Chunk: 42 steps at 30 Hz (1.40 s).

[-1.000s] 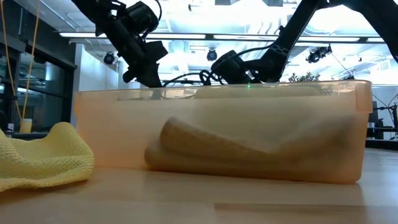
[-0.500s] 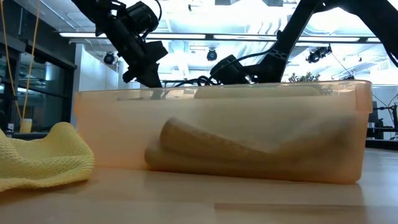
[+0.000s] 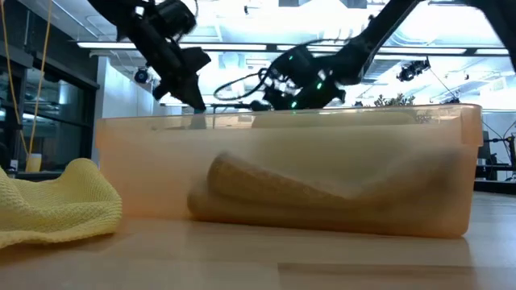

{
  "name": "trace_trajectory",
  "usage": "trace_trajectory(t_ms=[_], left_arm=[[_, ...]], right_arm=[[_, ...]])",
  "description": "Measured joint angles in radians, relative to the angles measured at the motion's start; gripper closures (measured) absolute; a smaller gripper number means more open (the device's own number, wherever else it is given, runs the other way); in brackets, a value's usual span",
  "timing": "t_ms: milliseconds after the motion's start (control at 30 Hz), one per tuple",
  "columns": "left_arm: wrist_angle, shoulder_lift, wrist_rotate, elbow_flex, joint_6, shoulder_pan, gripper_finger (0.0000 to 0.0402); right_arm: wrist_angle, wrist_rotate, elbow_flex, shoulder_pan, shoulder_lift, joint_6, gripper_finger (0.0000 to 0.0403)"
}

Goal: Fold microfiber towels
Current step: Fold the blue towel

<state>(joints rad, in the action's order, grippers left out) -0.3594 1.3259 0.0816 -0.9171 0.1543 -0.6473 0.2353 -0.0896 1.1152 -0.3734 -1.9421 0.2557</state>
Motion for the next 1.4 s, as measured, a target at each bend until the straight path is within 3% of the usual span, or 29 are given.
trace_trajectory(t_ms=[267, 467, 933, 1133, 1400], left_arm=[[0.032, -0.128, -0.031, -0.007, 0.000, -0.132, 0.0402], [-0.001, -0.118, -0.090, -0.111, -0.027, -0.241, 0.0402], [-0.093, 0.087, -0.106, -0.470, -0.383, -0.418, 0.0402], [-0.096, 0.085, -0.015, -0.465, -0.521, -0.393, 0.0402], [-0.121, 0.083, 0.014, -0.299, -0.414, -0.312, 0.0402]], right_arm=[[-0.260, 0.032, 0.000, -0.081, 0.291, -0.107, 0.0402], [-0.424, 0.037, 0.060, -0.179, 0.449, -0.151, 0.0402], [-0.696, 0.077, 0.472, -0.348, 0.345, -0.365, 0.0403], [-0.765, 0.023, 0.478, -0.305, 0.344, -0.410, 0.0403], [-0.771, -0.030, 0.312, -0.225, 0.343, -0.405, 0.0403]])
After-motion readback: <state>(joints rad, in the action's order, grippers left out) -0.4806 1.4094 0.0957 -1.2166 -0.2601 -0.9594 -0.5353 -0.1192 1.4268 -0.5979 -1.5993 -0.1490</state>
